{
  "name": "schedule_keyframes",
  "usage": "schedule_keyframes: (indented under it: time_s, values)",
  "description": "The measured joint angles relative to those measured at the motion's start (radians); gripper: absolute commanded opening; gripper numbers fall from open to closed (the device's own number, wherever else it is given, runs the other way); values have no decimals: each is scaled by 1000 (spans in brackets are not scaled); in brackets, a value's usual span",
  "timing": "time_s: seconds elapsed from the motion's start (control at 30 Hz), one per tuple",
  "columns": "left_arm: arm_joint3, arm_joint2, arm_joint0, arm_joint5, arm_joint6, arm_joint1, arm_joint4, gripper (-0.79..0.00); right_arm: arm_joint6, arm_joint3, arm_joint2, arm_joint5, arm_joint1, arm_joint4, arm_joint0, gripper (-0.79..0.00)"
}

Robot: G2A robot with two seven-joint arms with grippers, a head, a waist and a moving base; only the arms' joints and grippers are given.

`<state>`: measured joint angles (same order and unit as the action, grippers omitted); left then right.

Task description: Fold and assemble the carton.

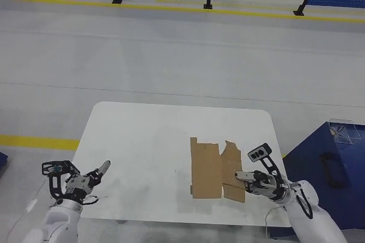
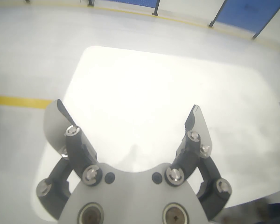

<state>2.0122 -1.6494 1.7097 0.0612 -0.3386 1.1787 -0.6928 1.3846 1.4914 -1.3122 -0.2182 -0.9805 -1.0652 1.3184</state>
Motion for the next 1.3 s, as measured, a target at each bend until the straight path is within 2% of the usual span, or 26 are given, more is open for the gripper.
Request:
schedule_keyframes:
  time_s: [0.07, 0.17, 0.27, 0.37, 0.47, 0.6, 0.67, 0.7, 0.73, 0.8, 0.83, 0.87, 0.9, 1.2, 1.23, 1.3]
  values:
    - [48, -30, -6, 40, -194, -1, 314, 0, 5, -10, 35, -5, -7, 24, -11, -785]
    - [47, -44, -32, 93, -471, -9, 670, 0, 17, -26, 83, -21, -18, 56, -29, -785]
    - [13, -22, -75, 137, -678, -15, 902, 0, 22, -42, 122, -29, -28, 71, -44, -785]
    - [-1, 34, -97, 119, -761, -19, 952, 0, 25, -59, 153, -22, -37, 79, -56, -785]
    - [-5, 105, -106, 98, -780, -21, 892, 0, 31, -67, 183, -39, -44, 120, -69, -785]
    - [-7, 162, -129, 106, -792, -23, 883, 0, 37, -74, 222, -52, -55, 144, -83, -785]
    - [-3, 178, -136, 99, -786, -24, 876, -191, 38, -74, 238, -59, -61, 151, -89, -785]
    - [-2, 184, -138, 97, -786, -25, 880, -259, 37, -74, 243, -62, -63, 155, -90, -785]
    - [-1, 188, -140, 93, -786, -25, 887, -394, 37, -74, 247, -63, -64, 160, -91, -785]
    - [-1, 193, -141, 80, -793, -27, 910, -563, 36, -76, 254, -68, -67, 171, -93, -785]
    - [-2, 193, -140, 74, -797, -28, 919, -600, 36, -77, 255, -70, -68, 175, -93, -785]
    - [-3, 193, -140, 69, -801, -29, 927, -720, 37, -77, 257, -72, -68, 179, -93, -785]
    - [-6, 193, -138, 67, -807, -30, 937, -785, 37, -78, 258, -74, -69, 184, -93, -785]
    - [-26, 192, -129, 45, -830, -41, 982, -785, 28, -74, 266, -76, -73, 224, -86, -785]
    - [-27, 192, -127, 39, -839, -42, 988, -785, 28, -74, 266, -76, -73, 224, -86, 0]
    - [-28, 191, -123, 25, -861, -45, 1001, -785, 28, -74, 266, -76, -73, 224, -86, 0]
